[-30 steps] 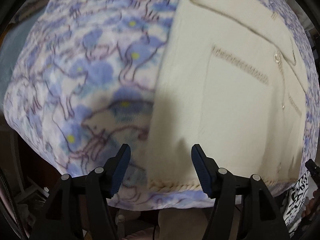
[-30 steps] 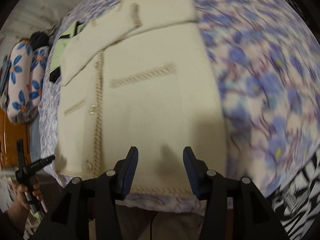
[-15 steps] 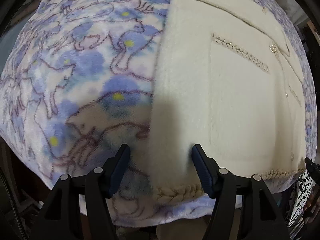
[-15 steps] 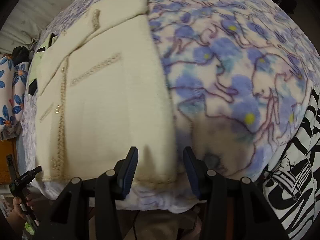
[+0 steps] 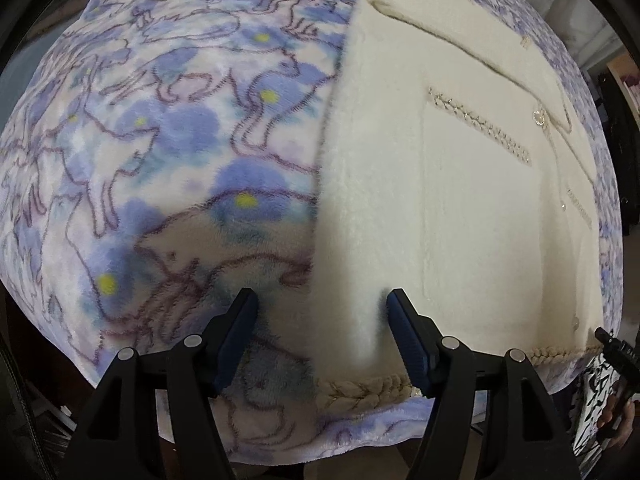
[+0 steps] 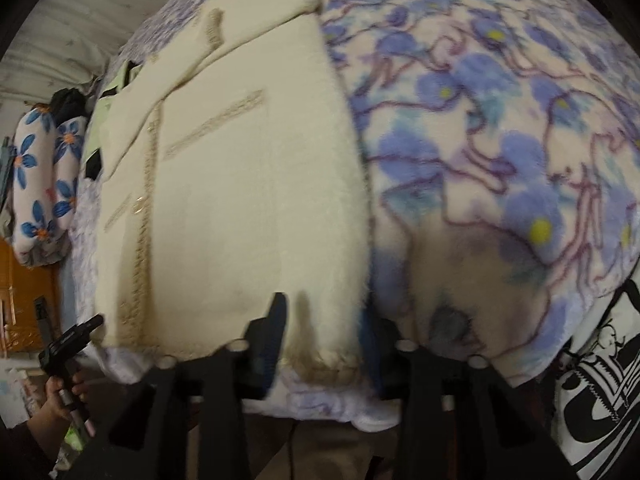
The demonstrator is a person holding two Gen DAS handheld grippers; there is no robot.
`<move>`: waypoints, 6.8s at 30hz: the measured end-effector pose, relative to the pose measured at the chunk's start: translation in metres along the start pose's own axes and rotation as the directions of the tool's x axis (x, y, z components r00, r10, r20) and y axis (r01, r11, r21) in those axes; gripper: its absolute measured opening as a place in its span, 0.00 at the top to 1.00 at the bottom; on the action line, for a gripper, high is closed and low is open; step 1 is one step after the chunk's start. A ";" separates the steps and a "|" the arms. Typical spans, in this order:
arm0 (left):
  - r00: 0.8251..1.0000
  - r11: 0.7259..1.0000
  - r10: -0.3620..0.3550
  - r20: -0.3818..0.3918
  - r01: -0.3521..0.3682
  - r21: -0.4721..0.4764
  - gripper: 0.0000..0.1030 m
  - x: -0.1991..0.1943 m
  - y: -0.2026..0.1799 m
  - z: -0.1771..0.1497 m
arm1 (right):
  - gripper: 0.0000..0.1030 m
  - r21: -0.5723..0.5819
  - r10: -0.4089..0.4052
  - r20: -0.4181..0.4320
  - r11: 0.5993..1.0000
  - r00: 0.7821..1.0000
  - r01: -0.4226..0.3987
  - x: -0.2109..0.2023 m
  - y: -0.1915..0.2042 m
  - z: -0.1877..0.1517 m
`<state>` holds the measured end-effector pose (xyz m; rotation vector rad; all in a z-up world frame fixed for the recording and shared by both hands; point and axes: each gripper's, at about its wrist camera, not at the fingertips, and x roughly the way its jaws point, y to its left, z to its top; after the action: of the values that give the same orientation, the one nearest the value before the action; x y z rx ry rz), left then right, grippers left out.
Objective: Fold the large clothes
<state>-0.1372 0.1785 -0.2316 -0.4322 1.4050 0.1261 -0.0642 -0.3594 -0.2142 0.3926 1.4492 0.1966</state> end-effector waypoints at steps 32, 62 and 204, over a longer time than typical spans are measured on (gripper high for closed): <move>0.927 0.914 -0.373 0.030 0.372 -0.162 0.92 -0.044 -0.039 0.082 | 0.86 0.049 0.180 -0.005 0.983 0.984 -0.180 -0.020 0.035 0.065; 0.930 0.884 -0.301 0.212 0.355 -0.304 0.70 0.029 -0.076 0.383 | 0.54 0.155 0.240 0.290 0.944 0.926 -0.293 0.031 0.029 0.357; 0.836 0.926 0.158 0.525 -0.310 0.216 0.38 0.027 -0.187 0.344 | 0.80 -0.126 -0.056 0.490 0.983 0.870 0.134 0.040 0.108 0.303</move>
<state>0.2490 0.1283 -0.1820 0.0349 0.9314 0.2123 0.2513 -0.2884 -0.1882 0.2177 0.9440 0.1183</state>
